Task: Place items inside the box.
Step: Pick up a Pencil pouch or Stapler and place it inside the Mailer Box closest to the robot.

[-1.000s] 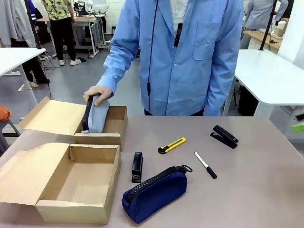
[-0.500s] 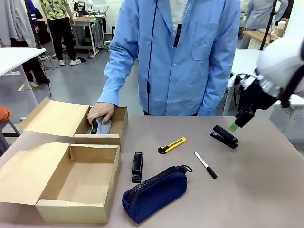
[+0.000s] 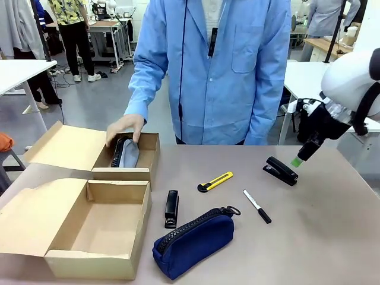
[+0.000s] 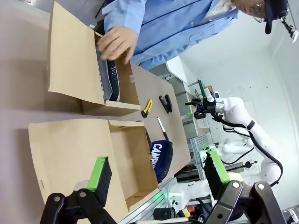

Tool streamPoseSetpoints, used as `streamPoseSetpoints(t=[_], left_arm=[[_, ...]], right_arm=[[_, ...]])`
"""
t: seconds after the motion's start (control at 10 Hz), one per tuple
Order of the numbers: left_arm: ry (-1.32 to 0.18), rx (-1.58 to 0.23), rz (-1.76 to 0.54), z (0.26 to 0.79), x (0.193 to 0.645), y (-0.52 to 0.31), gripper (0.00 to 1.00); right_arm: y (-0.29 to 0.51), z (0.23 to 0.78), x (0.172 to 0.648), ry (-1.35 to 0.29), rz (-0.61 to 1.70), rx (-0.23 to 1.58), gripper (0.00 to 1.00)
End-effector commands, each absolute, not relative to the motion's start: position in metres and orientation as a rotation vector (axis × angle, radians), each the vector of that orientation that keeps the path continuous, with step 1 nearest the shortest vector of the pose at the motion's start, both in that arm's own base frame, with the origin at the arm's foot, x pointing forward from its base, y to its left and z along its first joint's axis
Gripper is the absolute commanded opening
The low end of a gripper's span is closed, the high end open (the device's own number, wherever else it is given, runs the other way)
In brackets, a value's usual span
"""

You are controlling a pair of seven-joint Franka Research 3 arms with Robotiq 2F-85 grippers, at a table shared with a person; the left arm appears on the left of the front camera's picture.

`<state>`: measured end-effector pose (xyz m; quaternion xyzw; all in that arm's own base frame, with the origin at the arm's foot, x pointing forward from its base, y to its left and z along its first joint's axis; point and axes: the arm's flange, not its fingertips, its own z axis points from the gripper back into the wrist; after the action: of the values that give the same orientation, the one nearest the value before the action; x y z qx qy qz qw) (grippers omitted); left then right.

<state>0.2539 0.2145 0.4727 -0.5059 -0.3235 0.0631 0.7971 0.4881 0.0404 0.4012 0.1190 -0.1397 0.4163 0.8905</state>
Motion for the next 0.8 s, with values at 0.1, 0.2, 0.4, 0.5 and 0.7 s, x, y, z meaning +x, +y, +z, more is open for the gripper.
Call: streamPoseSetpoints(t=[0.1,0.2,0.4,0.5,0.7], left_arm=[[-0.717,-1.096,0.12,0.474,0.255,0.213,1.0],[-0.717,-1.096,0.12,0.474,0.255,0.213,1.0],[-0.717,-1.096,0.12,0.474,0.255,0.213,1.0],[-0.717,-1.096,0.12,0.474,0.255,0.213,1.0],[-0.717,-1.096,0.12,0.474,0.255,0.213,1.0]], right_arm=[[0.065,0.374,0.537,-0.249,0.786,0.167,1.0],[0.07,0.37,0.545,-0.244,0.783,0.167,1.0],[0.078,0.351,0.564,-0.199,0.742,0.144,1.0],[0.083,0.341,0.57,-0.166,0.741,0.134,1.0],[0.086,0.332,0.577,-0.138,0.722,0.112,1.0]])
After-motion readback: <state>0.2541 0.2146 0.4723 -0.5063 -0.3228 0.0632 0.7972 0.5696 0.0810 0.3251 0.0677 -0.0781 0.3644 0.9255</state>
